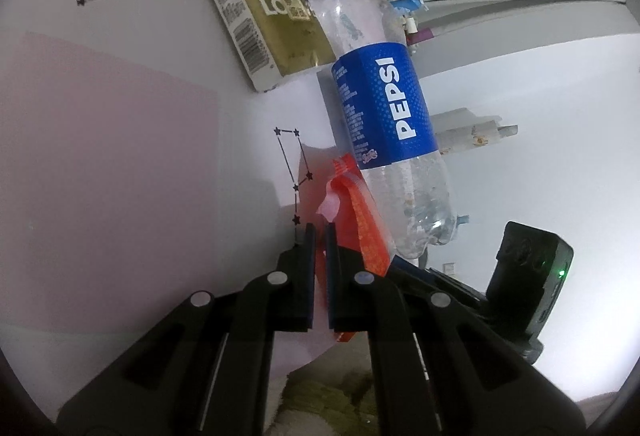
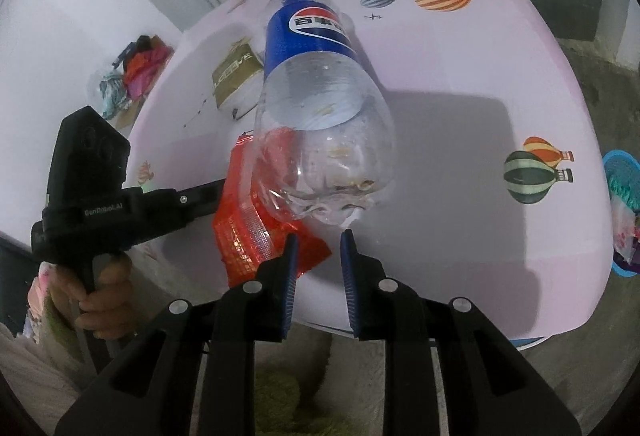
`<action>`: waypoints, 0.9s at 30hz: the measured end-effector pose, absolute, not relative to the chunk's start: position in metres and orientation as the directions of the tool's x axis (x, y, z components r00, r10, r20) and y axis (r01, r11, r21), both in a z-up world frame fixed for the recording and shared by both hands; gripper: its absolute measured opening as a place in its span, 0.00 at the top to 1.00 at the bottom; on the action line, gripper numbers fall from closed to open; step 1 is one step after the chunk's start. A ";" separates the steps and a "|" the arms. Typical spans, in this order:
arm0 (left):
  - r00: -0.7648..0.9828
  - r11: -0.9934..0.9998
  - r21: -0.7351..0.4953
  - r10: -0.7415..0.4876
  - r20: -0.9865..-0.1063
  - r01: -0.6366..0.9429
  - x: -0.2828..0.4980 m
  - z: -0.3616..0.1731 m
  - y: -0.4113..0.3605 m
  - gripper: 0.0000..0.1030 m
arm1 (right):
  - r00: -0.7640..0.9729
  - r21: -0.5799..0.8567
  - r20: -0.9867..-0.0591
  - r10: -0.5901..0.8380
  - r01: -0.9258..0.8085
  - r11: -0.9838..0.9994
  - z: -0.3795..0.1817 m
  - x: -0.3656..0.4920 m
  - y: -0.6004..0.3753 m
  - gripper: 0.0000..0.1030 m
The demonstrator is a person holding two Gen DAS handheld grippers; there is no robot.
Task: Collect trash
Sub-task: 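Grasp the red wrapper with the left tool while the right tool reaches the Pepsi bottle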
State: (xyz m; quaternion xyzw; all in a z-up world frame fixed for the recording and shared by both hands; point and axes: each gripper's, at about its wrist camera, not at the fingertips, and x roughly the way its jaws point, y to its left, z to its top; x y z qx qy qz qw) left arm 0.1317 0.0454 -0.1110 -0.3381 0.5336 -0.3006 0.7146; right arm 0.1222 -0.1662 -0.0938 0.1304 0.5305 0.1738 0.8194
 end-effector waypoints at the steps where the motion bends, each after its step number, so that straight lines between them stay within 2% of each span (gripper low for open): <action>1: 0.246 0.583 -0.810 -0.796 -0.554 0.064 0.132 -0.111 0.046 0.97 | 0.376 0.403 -0.822 0.427 -0.145 0.904 -0.094 0.123 -0.167 0.79; 4: 0.236 0.534 -0.844 -0.828 -0.509 0.052 0.132 -0.113 0.048 0.96 | 0.378 0.414 -0.817 0.435 -0.142 0.899 -0.095 0.123 -0.166 0.79; 8: 0.211 0.416 -0.909 -0.892 -0.400 0.038 0.131 -0.117 0.043 0.92 | 0.381 0.415 -0.814 0.438 -0.145 0.898 -0.095 0.122 -0.167 0.79; 19: 0.228 0.612 -0.778 -0.785 -0.576 0.144 0.138 -0.103 0.008 0.92 | 0.390 0.423 -0.805 0.446 -0.149 0.894 -0.095 0.117 -0.173 0.79; 27: 0.193 0.526 -0.845 -0.842 -0.503 0.091 0.136 -0.111 0.007 0.92 | 0.393 0.436 -0.797 0.458 -0.150 0.887 -0.095 0.115 -0.176 0.79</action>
